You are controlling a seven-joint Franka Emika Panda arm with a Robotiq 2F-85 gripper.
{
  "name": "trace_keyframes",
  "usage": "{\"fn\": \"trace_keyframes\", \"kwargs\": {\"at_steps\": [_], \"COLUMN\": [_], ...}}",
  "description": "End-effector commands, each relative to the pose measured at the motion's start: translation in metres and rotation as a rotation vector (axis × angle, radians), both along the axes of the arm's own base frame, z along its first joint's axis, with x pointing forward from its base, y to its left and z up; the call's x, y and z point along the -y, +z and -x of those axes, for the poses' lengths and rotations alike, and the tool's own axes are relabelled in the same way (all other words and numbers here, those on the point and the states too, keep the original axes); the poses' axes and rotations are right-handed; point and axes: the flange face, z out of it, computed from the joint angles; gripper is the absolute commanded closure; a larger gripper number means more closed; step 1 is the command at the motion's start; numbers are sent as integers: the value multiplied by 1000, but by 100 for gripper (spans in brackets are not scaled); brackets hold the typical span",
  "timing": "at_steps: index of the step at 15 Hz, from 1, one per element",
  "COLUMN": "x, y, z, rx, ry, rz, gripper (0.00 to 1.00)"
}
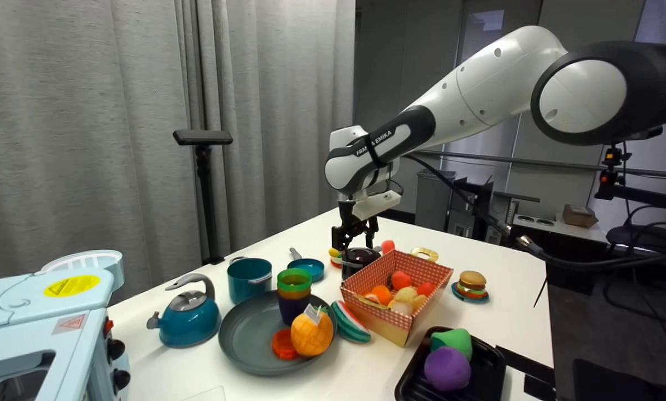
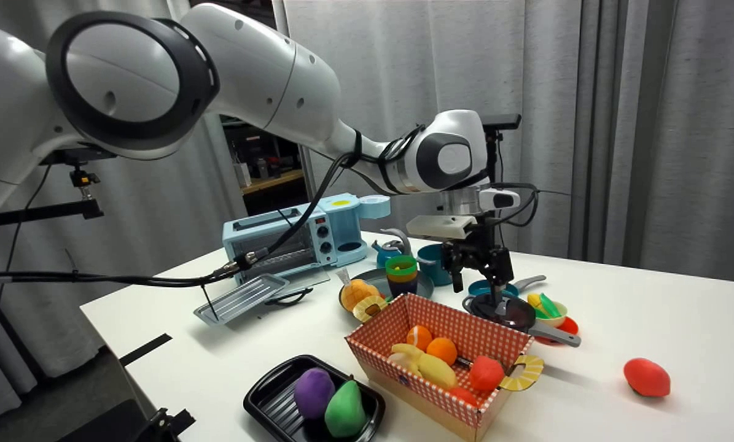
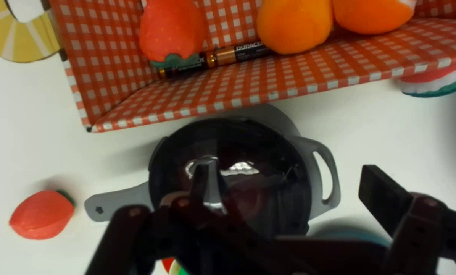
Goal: Take the lid off the black pot and put it in the box
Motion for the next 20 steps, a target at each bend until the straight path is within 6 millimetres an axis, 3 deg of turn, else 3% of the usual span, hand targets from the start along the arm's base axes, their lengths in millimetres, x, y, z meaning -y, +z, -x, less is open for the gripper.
{"fn": "trace_keyframes", "kwargs": {"at_steps": [1, 4, 9, 13, 16, 20], "x": [11, 20, 51, 70, 72, 46], "y": [-6, 2, 34, 17, -2, -19], "z": [-13, -14, -12, -8, -5, -11], "rx": [-23, -39, 22, 6, -11, -5], "ry": [90, 175, 242, 194, 154, 133], "rz": [-120, -142, -134, -148, -187, -232], "gripper": [0, 0, 0, 0, 0, 0]}}
